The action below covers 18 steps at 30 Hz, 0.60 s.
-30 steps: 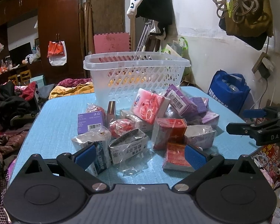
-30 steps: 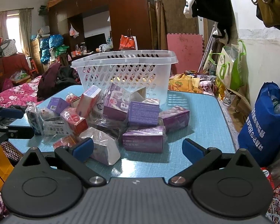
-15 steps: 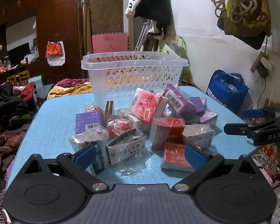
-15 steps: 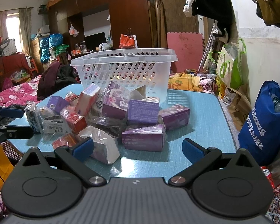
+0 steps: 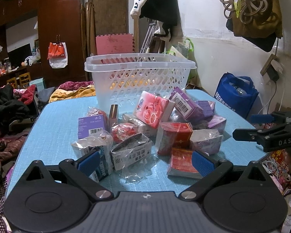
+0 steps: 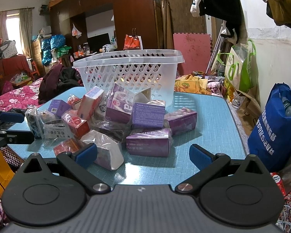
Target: Organize objects
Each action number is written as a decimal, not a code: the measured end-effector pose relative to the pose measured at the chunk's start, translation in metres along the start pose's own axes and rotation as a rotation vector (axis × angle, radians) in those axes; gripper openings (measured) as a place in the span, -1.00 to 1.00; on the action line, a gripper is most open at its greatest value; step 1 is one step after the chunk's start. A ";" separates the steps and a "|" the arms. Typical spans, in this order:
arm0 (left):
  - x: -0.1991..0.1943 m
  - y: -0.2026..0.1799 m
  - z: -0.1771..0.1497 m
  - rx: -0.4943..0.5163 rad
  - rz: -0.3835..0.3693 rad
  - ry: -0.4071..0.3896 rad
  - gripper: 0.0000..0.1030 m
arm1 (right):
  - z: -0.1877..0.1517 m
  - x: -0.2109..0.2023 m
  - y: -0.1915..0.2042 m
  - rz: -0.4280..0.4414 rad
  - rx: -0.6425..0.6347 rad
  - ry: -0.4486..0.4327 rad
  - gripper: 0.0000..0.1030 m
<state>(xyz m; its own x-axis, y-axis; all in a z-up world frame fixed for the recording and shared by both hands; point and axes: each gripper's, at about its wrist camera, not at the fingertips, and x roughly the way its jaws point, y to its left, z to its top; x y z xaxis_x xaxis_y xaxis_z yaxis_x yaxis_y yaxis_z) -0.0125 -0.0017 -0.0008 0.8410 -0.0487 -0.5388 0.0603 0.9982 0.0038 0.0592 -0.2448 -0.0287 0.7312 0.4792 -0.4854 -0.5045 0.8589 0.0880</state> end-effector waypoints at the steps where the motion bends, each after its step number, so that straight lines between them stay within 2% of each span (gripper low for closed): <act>1: 0.000 0.000 0.000 -0.002 -0.002 0.001 0.98 | 0.000 0.000 0.000 0.000 0.000 0.001 1.00; 8: -0.001 0.001 0.000 -0.012 -0.029 -0.002 0.98 | 0.000 -0.004 0.001 0.013 0.024 -0.027 1.00; 11: -0.008 0.007 0.000 -0.018 -0.033 -0.041 0.98 | 0.000 -0.015 0.007 0.084 0.018 -0.096 1.00; 14: -0.016 0.025 0.000 -0.020 -0.013 -0.073 1.00 | -0.009 -0.025 0.020 0.082 0.002 -0.244 1.00; 15: -0.014 0.032 -0.001 -0.017 0.000 -0.054 1.00 | -0.012 -0.026 0.028 0.082 -0.046 -0.252 1.00; 18: -0.005 0.045 -0.012 0.000 0.075 0.015 1.00 | -0.013 -0.010 0.051 0.131 -0.131 -0.064 1.00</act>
<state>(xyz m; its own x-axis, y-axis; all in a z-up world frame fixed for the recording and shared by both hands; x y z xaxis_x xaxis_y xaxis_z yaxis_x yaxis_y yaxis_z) -0.0207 0.0439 -0.0083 0.8352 0.0269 -0.5492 -0.0027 0.9990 0.0448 0.0200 -0.2081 -0.0309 0.6809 0.5998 -0.4203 -0.6499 0.7594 0.0309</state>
